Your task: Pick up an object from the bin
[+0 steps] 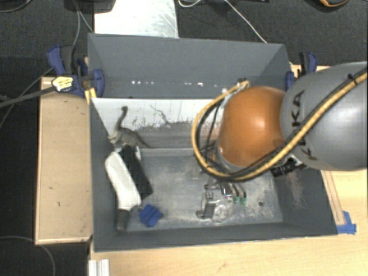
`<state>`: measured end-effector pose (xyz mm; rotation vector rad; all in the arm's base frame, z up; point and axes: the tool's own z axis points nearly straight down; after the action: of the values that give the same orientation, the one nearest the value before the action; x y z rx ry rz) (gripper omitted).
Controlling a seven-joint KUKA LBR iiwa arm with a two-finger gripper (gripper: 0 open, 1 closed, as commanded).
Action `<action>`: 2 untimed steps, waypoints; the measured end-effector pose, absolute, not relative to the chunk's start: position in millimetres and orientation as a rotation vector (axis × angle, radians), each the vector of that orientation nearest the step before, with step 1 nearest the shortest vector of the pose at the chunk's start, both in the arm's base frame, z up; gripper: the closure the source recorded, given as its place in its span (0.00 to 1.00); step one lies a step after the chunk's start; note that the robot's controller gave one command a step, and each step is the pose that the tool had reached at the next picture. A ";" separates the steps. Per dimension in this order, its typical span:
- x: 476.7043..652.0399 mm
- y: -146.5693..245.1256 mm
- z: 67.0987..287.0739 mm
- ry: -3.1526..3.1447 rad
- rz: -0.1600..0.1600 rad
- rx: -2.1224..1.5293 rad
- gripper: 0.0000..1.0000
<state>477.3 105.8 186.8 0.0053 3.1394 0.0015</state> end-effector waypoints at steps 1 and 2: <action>499.3 49.2 100.0 3.116 0.001 -0.412 0.00; 501.8 24.7 135.3 3.124 0.003 -0.283 0.00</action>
Offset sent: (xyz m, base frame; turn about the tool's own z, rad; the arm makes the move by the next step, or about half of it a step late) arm 0.0242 -0.0825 -0.0509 -0.1830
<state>501.8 24.7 135.3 -0.2833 3.1241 0.0026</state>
